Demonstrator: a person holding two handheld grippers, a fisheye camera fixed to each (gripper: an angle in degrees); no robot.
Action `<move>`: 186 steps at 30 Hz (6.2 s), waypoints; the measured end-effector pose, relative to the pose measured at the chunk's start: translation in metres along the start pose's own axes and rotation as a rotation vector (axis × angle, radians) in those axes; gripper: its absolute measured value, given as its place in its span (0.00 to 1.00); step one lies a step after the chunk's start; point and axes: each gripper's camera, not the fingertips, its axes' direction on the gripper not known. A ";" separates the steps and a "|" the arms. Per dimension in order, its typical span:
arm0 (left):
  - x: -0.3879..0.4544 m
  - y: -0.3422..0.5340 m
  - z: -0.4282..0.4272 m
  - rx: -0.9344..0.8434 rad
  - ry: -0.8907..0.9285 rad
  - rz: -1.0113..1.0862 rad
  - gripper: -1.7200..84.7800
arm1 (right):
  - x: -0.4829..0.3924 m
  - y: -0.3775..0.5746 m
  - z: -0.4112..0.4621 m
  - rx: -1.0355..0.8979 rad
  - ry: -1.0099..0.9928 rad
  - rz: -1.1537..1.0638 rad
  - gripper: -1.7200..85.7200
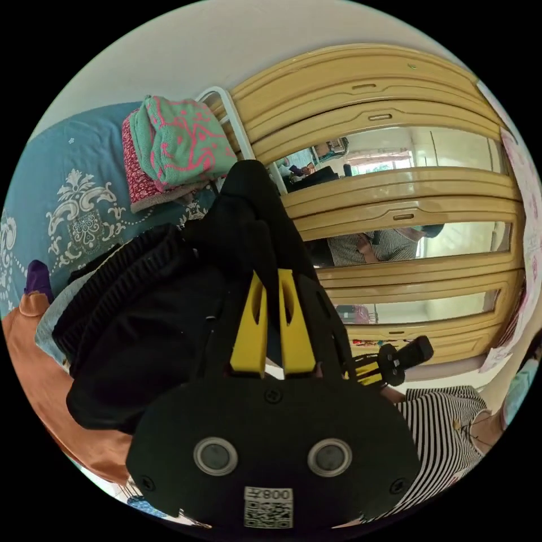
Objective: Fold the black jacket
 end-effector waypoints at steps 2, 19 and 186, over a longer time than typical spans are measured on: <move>0.019 0.011 -0.002 0.012 -0.017 0.048 0.07 | 0.034 0.004 -0.010 0.013 -0.080 0.019 0.05; 0.189 0.118 0.033 -0.046 -0.349 0.241 0.06 | 0.285 -0.126 -0.111 -0.084 -0.288 -0.118 0.07; 0.271 0.905 -1.550 1.227 -0.640 0.373 0.04 | -0.623 -0.811 -0.267 0.771 -1.058 -0.963 0.05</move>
